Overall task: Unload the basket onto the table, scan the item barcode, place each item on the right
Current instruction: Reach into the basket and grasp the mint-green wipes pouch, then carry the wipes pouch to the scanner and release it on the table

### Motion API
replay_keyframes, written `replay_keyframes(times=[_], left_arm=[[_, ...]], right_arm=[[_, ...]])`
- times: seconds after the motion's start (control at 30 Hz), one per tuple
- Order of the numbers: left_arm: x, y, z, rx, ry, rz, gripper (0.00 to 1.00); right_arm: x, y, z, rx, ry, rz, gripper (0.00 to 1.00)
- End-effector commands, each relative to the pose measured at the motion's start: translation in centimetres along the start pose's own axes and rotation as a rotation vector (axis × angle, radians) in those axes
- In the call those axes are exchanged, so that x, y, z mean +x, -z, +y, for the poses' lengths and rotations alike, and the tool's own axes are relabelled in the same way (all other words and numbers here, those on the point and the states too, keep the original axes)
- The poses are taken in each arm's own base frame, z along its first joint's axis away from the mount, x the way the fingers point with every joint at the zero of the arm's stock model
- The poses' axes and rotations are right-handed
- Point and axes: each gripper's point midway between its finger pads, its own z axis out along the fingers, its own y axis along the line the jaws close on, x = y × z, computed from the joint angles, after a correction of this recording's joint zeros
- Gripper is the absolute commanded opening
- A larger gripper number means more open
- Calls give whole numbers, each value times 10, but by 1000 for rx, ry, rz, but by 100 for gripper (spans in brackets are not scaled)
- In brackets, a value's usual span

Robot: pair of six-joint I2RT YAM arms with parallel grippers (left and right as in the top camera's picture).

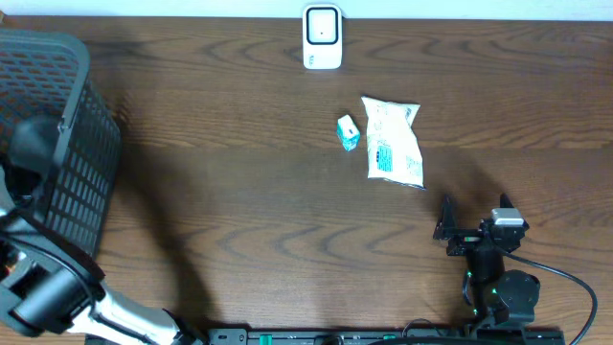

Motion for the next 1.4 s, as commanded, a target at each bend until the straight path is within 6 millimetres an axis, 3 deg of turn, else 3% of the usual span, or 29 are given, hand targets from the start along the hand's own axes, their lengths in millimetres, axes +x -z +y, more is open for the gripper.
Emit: replay_keyframes(times=[0.0, 0.37, 0.43, 0.63, 0.7, 0.87, 1.07, 1.2, 1.37], left_arm=[[9, -22, 0, -63, -40, 39, 96], [29, -76, -7, -140, -82, 124, 95], [28, -80, -7, -142, -78, 121, 86], [23, -82, -9, -133, -78, 106, 31], [25, -82, -9, -128, -79, 113, 7], [28, -69, -14, -74, -75, 139, 7], [8, -11, -18, 84, -13, 69, 7], [-13, 71, -25, 340, 70, -55, 7], [-27, 167, -12, 580, 266, -198, 7]], right_arm=[[1, 0, -2, 7, -11, 4, 99], [1, 0, -2, 7, -11, 4, 99], [1, 0, -2, 7, -11, 4, 99], [1, 0, -2, 7, -11, 4, 99], [1, 0, -2, 7, -11, 4, 99], [1, 0, -2, 7, -11, 4, 99], [1, 0, -2, 7, -11, 4, 99], [1, 0, -2, 7, -11, 4, 99], [1, 0, -2, 7, -11, 4, 99]])
